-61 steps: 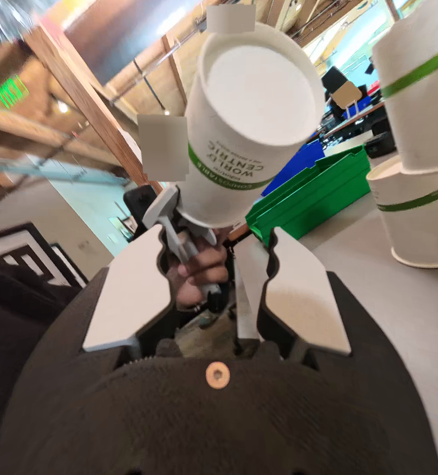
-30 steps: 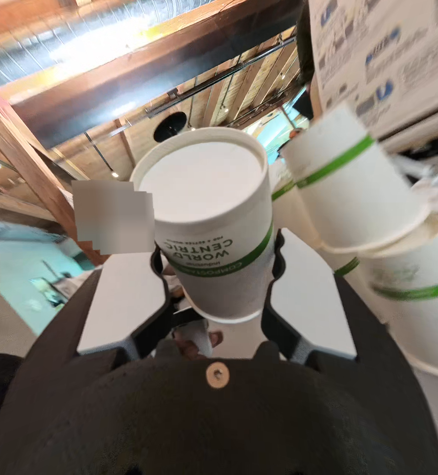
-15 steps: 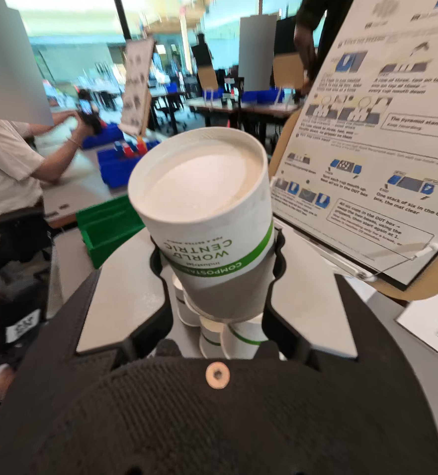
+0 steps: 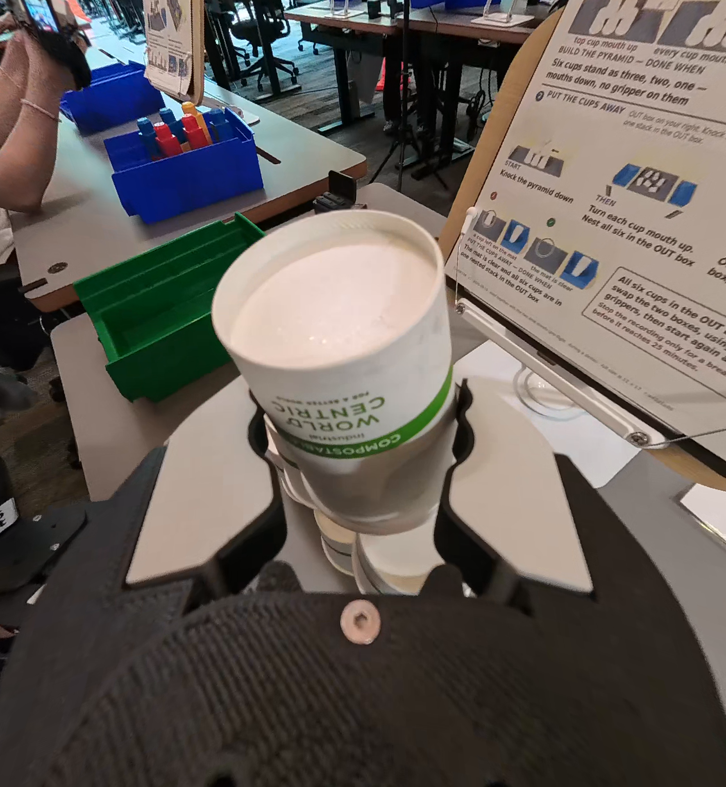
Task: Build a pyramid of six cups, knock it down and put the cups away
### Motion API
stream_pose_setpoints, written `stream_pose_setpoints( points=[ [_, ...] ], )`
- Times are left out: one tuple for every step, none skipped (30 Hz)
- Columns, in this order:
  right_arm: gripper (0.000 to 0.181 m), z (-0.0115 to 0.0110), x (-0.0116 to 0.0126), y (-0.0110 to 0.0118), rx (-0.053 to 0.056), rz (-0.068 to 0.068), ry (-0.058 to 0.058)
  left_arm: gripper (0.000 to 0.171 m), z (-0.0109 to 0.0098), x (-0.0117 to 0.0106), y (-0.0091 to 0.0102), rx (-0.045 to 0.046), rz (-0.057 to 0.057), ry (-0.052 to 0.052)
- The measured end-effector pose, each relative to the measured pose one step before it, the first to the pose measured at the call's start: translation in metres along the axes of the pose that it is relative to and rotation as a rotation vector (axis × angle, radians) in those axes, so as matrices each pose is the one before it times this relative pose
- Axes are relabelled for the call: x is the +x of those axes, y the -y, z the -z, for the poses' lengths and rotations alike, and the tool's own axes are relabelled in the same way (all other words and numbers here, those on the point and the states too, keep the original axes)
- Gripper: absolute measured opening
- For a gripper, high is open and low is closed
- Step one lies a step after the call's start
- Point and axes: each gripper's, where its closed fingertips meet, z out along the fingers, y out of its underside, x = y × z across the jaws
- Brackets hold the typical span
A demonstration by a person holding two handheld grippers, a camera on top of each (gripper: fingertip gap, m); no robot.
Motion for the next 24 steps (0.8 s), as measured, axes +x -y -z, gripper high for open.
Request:
stream_pose_setpoints(
  points=[
    [0.088,-0.00010,0.00042,-0.00001,-0.0009,0.0006,0.0006,0.038,-0.00043,0.00006,-0.00074,-0.00340,0.0041,-0.0019],
    [0.088,0.00019,0.00048,0.00031,0.0005,0.0024,-0.0011,0.038,-0.00044,-0.00011,-0.00068,-0.00343,0.0048,-0.0012],
    [0.088,-0.00002,0.00043,-0.00019,-0.0021,0.0029,-0.0009,0.038,-0.00041,-0.00034,-0.00074,-0.00317,0.0064,-0.0007],
    [0.088,-0.00024,-0.00059,-0.00007,-0.0007,0.0006,0.0054,0.038,-0.00039,-0.00034,-0.00072,-0.00258,0.0077,-0.0009],
    [0.088,-0.00053,-0.00144,-0.00036,-0.0005,-0.0016,0.0111,0.038,-0.00032,-0.00029,-0.00032,-0.00144,0.0079,-0.0016],
    [0.088,-0.00061,-0.00125,-0.00025,0.0010,-0.0033,0.0110,0.038,-0.00028,-0.00036,-0.00029,-0.00101,0.0073,-0.0010],
    [0.088,-0.00059,-0.00069,0.00001,0.0036,-0.0032,0.0070,0.038,-0.00023,-0.00035,-0.00032,-0.00147,0.0059,-0.0005],
    [0.088,-0.00041,-0.00012,0.00014,0.0046,-0.0016,0.0036,0.038,-0.00021,-0.00020,-0.00031,-0.00164,0.0043,-0.0012],
    [0.089,-0.00022,0.00030,0.00009,0.0035,-0.0011,0.0027,0.038,-0.00015,-0.00009,-0.00017,-0.00122,0.0026,-0.0009],
    [0.089,-0.00010,0.00038,0.00010,0.0028,-0.0029,0.0020,0.038,-0.00014,0.00002,-0.00020,-0.00115,0.0008,-0.0004],
    [0.089,-0.00012,0.00071,0.00006,0.0032,-0.0032,0.0005,0.038,-0.00006,0.00004,-0.00020,-0.00112,-0.0004,0.0005],
    [0.089,-0.00005,0.00055,0.00009,0.0040,-0.0023,0.0002,0.038,-0.00008,0.00005,-0.00017,-0.00082,-0.0010,0.0001],
    [0.089,-0.00007,0.00052,0.00013,0.0044,-0.0028,0.0002,0.038,-0.00003,0.00030,-0.00020,-0.00126,-0.0014,-0.0007],
    [0.089,0.00011,0.00024,0.00004,0.0031,-0.0028,0.0017,0.038,-0.00007,0.00023,-0.00033,-0.00189,-0.0014,-0.0010],
    [0.089,0.00009,-0.00010,-0.00024,0.0006,-0.0018,0.0030,0.038,-0.00008,0.00032,-0.00022,-0.00172,-0.0011,-0.0012],
    [0.090,0.00009,0.00037,-0.00056,-0.0022,-0.0001,-0.0016,0.038,-0.00003,0.00024,-0.00025,-0.00145,-0.0006,-0.0011],
    [0.092,0.00019,0.00119,-0.00041,-0.0011,0.0034,-0.0080,0.038,-0.00005,0.00013,-0.00016,-0.00125,-0.0002,-0.0010],
    [0.094,0.00020,0.00128,-0.00008,0.0005,0.0055,-0.0100,0.038,-0.00009,0.00000,-0.00028,-0.00178,0.0002,-0.0006],
    [0.095,0.00039,0.00100,0.00015,0.0012,0.0045,-0.0078,0.038,-0.00012,0.00000,-0.00024,-0.00147,0.0006,-0.0004],
    [0.096,0.00050,0.00030,0.00038,0.0017,0.0021,-0.0034,0.038,-0.00004,-0.00009,-0.00006,-0.00056,0.0013,-0.0004],
    [0.096,0.00066,-0.00002,0.00060,0.0021,0.0003,-0.0005,0.038,0.00001,-0.00019,-0.00011,-0.00049,0.0016,-0.0003],
    [0.097,0.00107,-0.00013,0.00086,0.0032,0.0002,-0.0007,0.038,0.00008,-0.00015,0.00007,-0.00017,0.0014,0.0004],
    [0.097,0.00137,-0.00005,0.00106,0.0042,0.0015,-0.0019,0.038,0.00017,-0.00005,0.00009,0.00056,0.0008,0.0002],
    [0.097,0.00188,-0.00015,0.00109,0.0055,0.0021,-0.0023,0.038,0.00005,-0.00007,0.00005,0.00020,0.0002,0.0001]
  ],
)
